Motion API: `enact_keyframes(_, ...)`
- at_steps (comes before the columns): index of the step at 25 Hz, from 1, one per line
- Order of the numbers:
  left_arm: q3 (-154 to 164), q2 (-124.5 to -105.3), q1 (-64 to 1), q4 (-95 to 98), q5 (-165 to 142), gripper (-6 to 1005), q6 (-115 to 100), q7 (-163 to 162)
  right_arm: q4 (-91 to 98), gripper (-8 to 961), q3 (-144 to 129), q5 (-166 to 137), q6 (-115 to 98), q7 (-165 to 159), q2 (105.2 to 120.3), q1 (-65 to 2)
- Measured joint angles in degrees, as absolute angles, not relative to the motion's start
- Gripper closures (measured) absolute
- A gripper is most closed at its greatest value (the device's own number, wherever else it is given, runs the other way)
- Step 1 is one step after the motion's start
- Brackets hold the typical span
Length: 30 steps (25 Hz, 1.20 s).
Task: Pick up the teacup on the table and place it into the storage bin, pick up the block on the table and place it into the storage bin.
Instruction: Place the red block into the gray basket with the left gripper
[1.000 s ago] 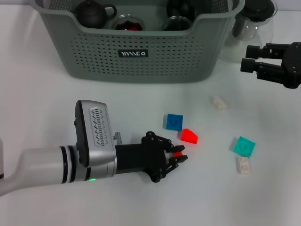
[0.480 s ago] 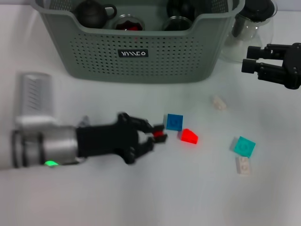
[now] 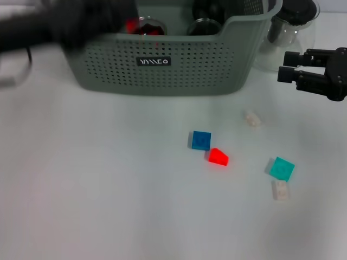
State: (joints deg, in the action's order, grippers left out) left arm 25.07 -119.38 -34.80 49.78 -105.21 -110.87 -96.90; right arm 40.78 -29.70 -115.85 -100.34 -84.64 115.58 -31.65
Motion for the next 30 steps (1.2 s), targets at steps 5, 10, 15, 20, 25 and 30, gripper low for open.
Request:
enact_keyframes(5, 28.1, -114.57, -42.7, 52.0, -107.9, 796, -99.1, -108.5, 40.9, 463, -29.7, -115.8, -100.4, -84.6, 115.64, -31.8)
enact_keyframes(10, 36.2, -113.26, -47.8, 54.4, -119.8, 786, -84.0, -117.5, 40.9, 464, -29.9, -116.0, -100.3, -84.6, 115.65, -31.8)
enact_keyframes(15, 47.9, -114.93, -49.8, 55.6, -130.9, 776, -70.9, -126.3, 40.9, 464, -30.1, -116.0, -100.3, -84.7, 115.60, -32.1)
enact_keyframes(20, 56.1, -116.61, -52.6, 53.1, -141.8, 766, -62.6, -136.8, 40.9, 463, -30.3, -116.0, -100.3, -84.8, 115.72, -32.3)
enact_keyframes(25, 56.4, -118.32, -53.7, 53.1, -144.8, 756, -60.7, -138.4, 40.9, 463, -30.3, -116.0, -100.3, -84.8, 115.75, -32.2)
enact_keyframes(30, 54.7, -119.49, -48.4, 62.6, -138.1, 599, -63.5, -136.9, 40.9, 463, -30.3, -116.0, -100.3, -84.8, 115.75, -31.9)
